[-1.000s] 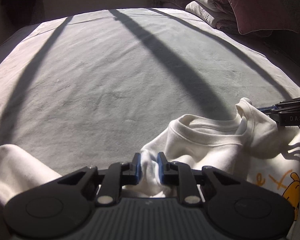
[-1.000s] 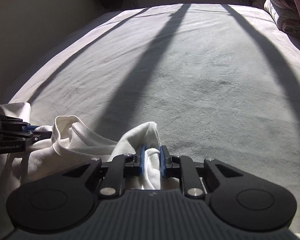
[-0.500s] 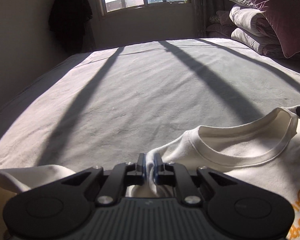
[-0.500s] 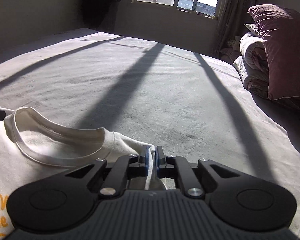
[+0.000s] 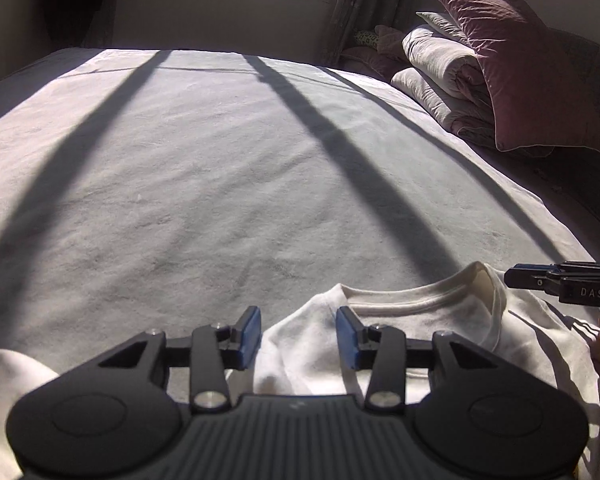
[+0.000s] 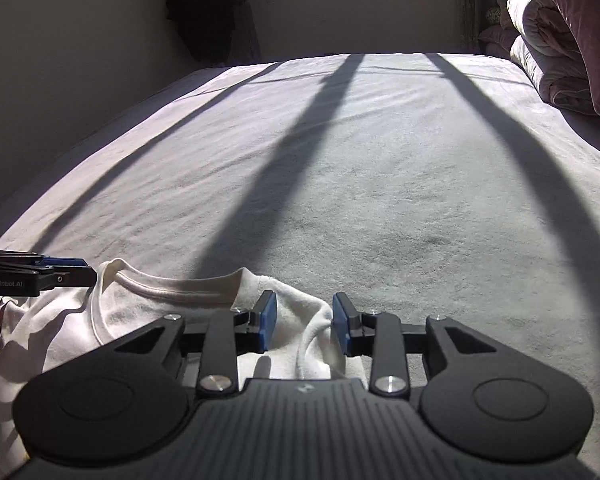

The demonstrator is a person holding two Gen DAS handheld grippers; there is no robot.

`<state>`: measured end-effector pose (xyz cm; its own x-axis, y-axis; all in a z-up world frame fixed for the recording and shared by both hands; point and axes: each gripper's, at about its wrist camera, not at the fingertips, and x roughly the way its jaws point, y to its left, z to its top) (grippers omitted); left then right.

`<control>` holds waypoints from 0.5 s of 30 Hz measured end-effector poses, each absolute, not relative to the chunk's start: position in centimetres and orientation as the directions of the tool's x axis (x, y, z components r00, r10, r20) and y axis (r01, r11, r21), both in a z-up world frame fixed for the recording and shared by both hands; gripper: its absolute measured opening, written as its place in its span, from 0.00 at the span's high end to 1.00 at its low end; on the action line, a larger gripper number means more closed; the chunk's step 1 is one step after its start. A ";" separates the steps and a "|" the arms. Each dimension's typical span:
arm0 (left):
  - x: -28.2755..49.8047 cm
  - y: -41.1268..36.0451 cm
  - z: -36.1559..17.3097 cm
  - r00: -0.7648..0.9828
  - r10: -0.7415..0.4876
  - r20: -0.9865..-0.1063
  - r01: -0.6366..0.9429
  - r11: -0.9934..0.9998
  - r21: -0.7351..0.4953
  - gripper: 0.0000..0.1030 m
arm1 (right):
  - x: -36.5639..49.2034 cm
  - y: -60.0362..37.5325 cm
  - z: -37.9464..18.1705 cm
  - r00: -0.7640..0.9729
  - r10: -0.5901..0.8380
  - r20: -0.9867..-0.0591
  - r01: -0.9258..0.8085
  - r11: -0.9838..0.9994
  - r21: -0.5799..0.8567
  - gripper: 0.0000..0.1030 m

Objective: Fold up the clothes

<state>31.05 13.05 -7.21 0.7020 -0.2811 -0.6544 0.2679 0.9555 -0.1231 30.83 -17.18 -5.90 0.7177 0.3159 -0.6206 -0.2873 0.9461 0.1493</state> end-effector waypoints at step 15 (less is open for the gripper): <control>30.2 7.6 -5.8 0.792 -0.044 -0.609 0.240 0.940 0.244 0.78 | 30.4 -14.8 -5.3 0.727 0.214 -0.653 -0.286 0.958 -0.003 0.79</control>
<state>30.18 7.56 -5.82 0.7918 -0.0435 -0.6093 0.2398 0.9396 0.2444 30.37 -14.83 -5.33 0.7268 0.2144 -0.6525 -0.2856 0.9583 -0.0032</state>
